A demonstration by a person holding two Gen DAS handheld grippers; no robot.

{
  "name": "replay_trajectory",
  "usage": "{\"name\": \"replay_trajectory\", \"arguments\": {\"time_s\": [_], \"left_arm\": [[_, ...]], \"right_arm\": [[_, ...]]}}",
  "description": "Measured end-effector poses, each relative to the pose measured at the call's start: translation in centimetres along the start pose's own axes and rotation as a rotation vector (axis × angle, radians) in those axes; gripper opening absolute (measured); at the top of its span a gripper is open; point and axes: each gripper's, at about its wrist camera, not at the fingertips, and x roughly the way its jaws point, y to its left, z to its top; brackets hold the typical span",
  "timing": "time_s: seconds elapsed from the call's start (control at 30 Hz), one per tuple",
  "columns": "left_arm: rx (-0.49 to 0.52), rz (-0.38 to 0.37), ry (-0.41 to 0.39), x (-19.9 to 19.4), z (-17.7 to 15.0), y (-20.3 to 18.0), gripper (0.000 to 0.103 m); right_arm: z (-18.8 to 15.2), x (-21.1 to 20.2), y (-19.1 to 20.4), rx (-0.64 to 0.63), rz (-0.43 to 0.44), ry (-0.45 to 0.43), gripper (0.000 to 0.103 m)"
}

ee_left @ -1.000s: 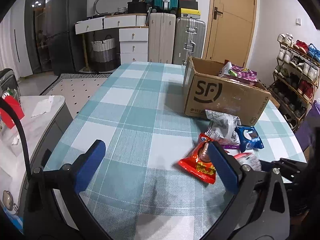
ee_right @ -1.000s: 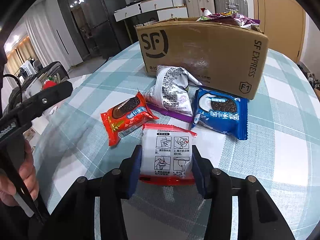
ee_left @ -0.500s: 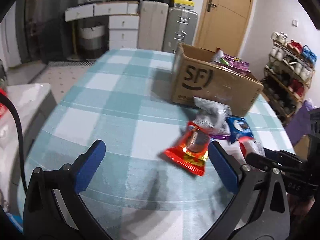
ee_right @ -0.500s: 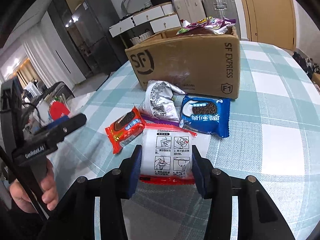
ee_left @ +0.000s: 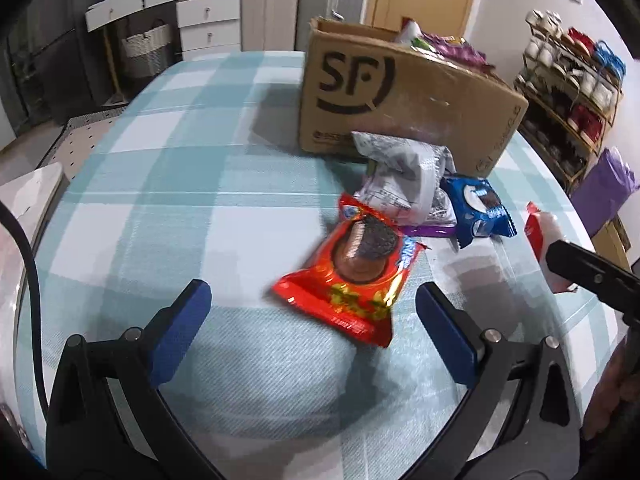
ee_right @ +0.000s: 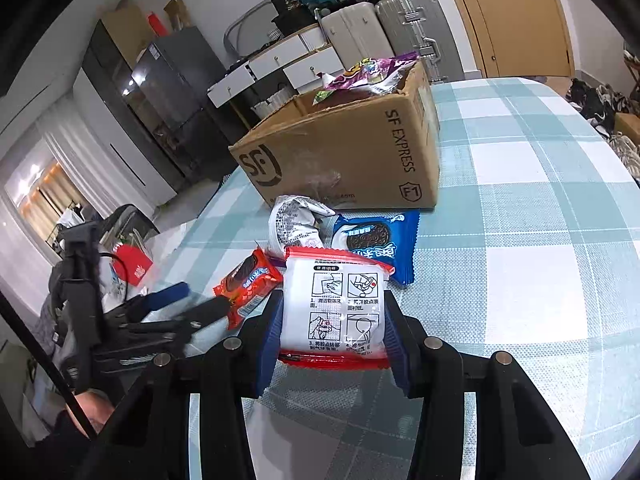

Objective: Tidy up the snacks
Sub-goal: 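Close the left gripper on the red chocolate pie packet while the right holds the white packet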

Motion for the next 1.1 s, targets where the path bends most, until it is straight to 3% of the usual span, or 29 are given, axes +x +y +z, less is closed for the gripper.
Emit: {"name": "replay_trajectory", "arguments": {"time_s": [0.3,0.43,0.53,0.6,0.67,0.73,0.83,1.1], "left_arm": [[0.117,0.004,0.035,3.2,1.4,-2.6,0.102],[0.127,-0.044,0.044,4.2,2.4,-2.5,0.098],[0.127,-0.054,0.035,4.4,2.8,-2.2,0.089],[0.13,-0.063,0.025,4.1,2.8,-2.0,0.076],[0.134,-0.075,0.02,3.8,2.9,-1.8,0.053],[0.127,-0.077,0.017,3.6,2.9,-1.4,0.044],[0.101,-0.123,0.016,3.2,2.6,-0.9,0.044],[0.099,-0.082,0.012,2.1,1.2,-1.1,0.044]], "right_arm": [[0.0,-0.1,-0.3,0.01,0.013,-0.002,0.047],[0.1,0.0,-0.5,0.02,0.016,0.002,0.047],[0.1,0.2,-0.7,0.028,0.016,0.008,0.047],[0.1,0.3,-0.9,0.032,0.018,0.012,0.047],[0.1,0.4,-0.9,0.035,0.018,0.015,0.047],[0.1,0.5,-0.9,0.037,0.018,0.017,0.047],[0.1,0.5,-0.9,0.038,0.018,0.019,0.047],[-0.1,0.3,-1.0,0.043,0.028,0.004,0.047]]}}
